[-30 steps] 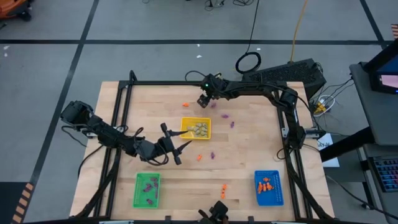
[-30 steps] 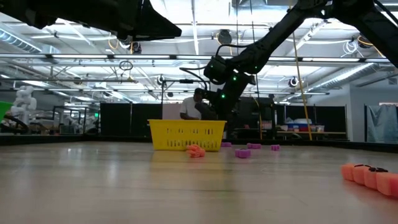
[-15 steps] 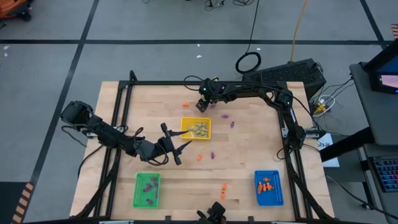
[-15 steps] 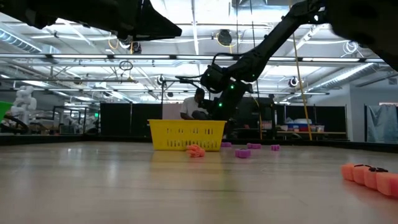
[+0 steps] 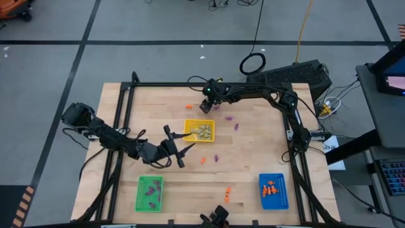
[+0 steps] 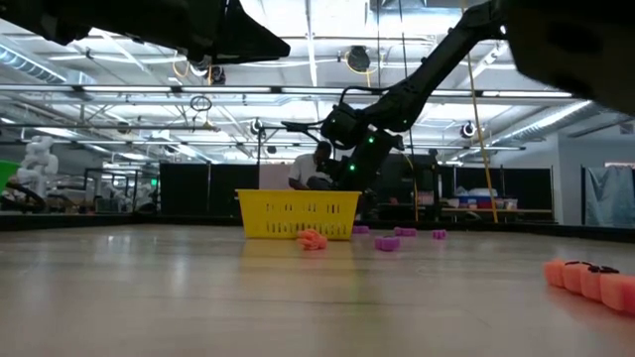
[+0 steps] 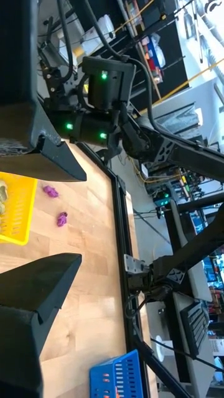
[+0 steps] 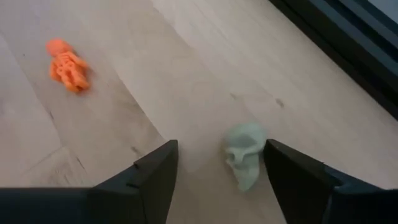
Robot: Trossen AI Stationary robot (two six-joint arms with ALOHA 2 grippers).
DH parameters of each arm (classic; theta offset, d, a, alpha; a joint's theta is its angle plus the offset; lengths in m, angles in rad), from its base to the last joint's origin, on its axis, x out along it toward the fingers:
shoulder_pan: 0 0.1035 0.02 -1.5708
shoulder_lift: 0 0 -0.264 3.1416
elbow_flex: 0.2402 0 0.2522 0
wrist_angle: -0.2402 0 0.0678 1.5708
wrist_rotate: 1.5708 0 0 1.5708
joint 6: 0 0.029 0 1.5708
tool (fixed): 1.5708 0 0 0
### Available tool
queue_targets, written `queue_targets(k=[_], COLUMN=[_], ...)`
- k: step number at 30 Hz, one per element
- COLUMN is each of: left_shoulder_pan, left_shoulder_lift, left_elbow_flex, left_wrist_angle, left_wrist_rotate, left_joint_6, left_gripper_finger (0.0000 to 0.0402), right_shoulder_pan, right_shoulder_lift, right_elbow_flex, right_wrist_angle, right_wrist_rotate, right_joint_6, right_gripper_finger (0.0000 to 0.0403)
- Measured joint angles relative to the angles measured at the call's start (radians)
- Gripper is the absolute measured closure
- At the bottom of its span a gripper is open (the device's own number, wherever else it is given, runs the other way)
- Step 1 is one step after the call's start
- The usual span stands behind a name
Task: Sort Halloween decoration
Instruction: Put the white skull toy in the yellow basket
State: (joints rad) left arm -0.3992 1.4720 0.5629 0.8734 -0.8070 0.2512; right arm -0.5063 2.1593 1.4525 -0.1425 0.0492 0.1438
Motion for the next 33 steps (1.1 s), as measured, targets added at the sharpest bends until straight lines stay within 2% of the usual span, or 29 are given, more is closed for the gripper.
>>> queue_targets(k=[9,12,26,33], left_shoulder_pan=[0.0,0.0,0.0,0.0], left_shoulder_lift=[0.0,0.0,0.0,0.0], left_elbow_flex=[0.0,0.0,0.0,0.0], left_wrist_angle=[0.0,0.0,0.0,-0.001], left_wrist_rotate=[0.002,0.002,0.002,0.002], left_joint_6=[0.0,0.0,0.0,0.0], left_gripper_finger=[0.0199,0.0199,0.0199,0.0199], right_shoulder_pan=[0.017,0.018,0.017,0.017], right_shoulder_lift=[0.0,0.0,-0.009,-0.014], right_elbow_flex=[0.009,0.009,0.011,0.011], right_wrist_angle=[0.0,-0.004,-0.048,-0.056], right_wrist_rotate=[-0.004,-0.001,-0.001,0.0], right_joint_6=[-0.002,-0.007,-0.015,-0.029], right_gripper_finger=[0.0278,0.03,0.0339,0.0343])
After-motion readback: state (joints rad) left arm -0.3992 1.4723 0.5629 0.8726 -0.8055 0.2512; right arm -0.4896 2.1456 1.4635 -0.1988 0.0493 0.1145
